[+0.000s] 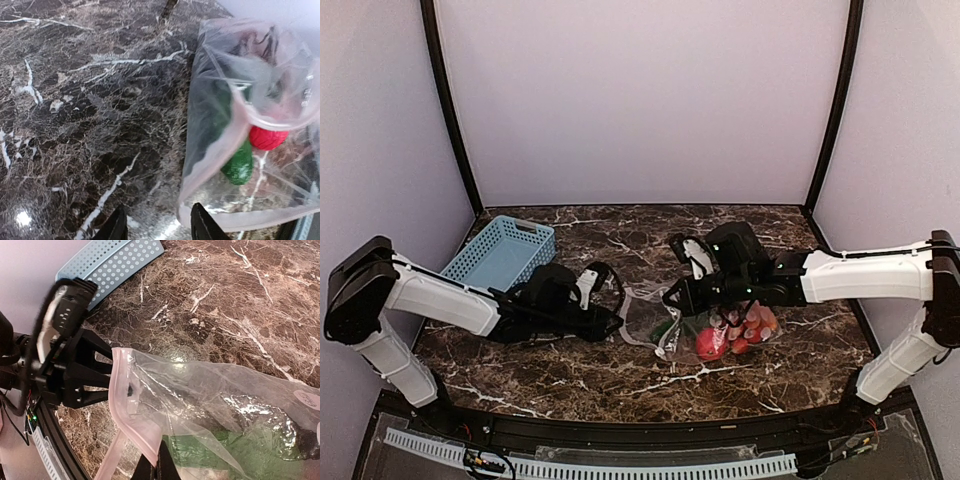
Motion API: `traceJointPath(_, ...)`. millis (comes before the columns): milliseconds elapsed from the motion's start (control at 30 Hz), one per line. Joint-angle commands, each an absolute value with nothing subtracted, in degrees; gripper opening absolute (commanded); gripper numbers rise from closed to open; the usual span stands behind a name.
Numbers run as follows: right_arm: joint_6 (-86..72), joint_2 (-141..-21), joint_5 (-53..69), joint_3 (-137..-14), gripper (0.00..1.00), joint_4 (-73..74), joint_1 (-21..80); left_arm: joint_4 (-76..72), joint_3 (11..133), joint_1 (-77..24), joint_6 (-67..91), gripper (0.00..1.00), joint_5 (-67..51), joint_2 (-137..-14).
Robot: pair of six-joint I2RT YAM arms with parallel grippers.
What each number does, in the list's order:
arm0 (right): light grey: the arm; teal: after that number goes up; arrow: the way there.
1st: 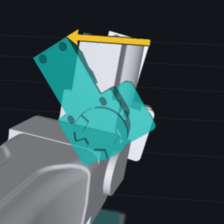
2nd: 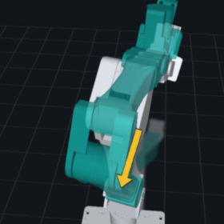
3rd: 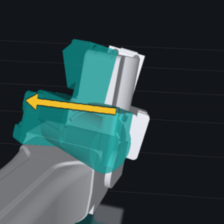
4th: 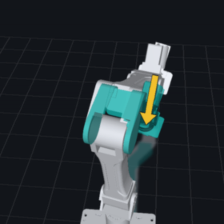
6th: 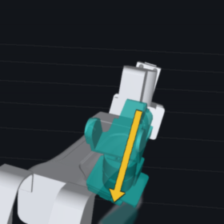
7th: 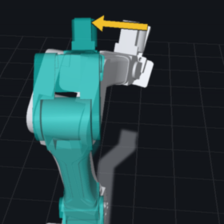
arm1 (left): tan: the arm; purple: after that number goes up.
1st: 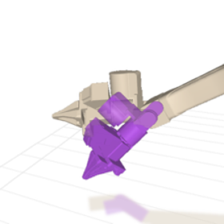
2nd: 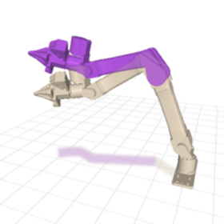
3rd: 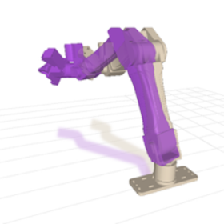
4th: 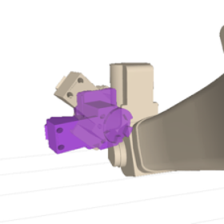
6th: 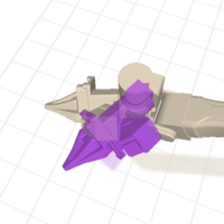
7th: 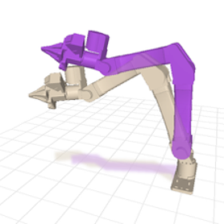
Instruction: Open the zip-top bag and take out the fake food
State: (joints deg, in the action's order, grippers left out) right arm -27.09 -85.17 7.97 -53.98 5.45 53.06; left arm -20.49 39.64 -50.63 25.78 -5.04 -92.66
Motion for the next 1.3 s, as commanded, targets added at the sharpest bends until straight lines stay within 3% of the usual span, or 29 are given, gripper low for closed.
traceJointPath(0, -28.56, -85.66, 10.12, -53.57, 0.00, 1.93, 52.95, -29.12, 33.87, -51.19, 16.86, 0.47, -3.55, -83.10)
traceJointPath(233, -28.56, -86.92, 10.76, -54.09, 0.00, 1.24, 53.09, -35.05, 33.63, -53.32, 9.06, 0.48, -7.81, -82.64)
traceJointPath(533, -28.63, -86.23, 10.32, -53.76, 0.00, 1.62, 53.09, -38.44, 41.77, -56.06, 2.84, 0.48, -10.69, -95.75)
traceJointPath(833, -28.39, -86.53, 10.98, -54.36, 0.00, 2.23, 52.70, -38.88, 47.90, -56.16, 2.06, 0.62, -14.08, -106.91)
traceJointPath(933, -28.62, -86.57, 11.99, -54.76, 0.00, 3.10, 52.31, -38.99, 49.02, -56.32, 2.06, 0.63, -15.17, -109.47)
traceJointPath(1100, -29.63, -86.13, 12.64, -54.75, 0.00, 4.45, 52.29, -37.46, 50.38, -56.44, 1.87, 0.60, -14.90, -111.30)
traceJointPath(1267, -31.60, -85.18, 12.05, -54.28, 0.00, 4.92, 52.27, -34.77, 51.92, -56.46, 1.83, 0.47, -14.82, -112.77)
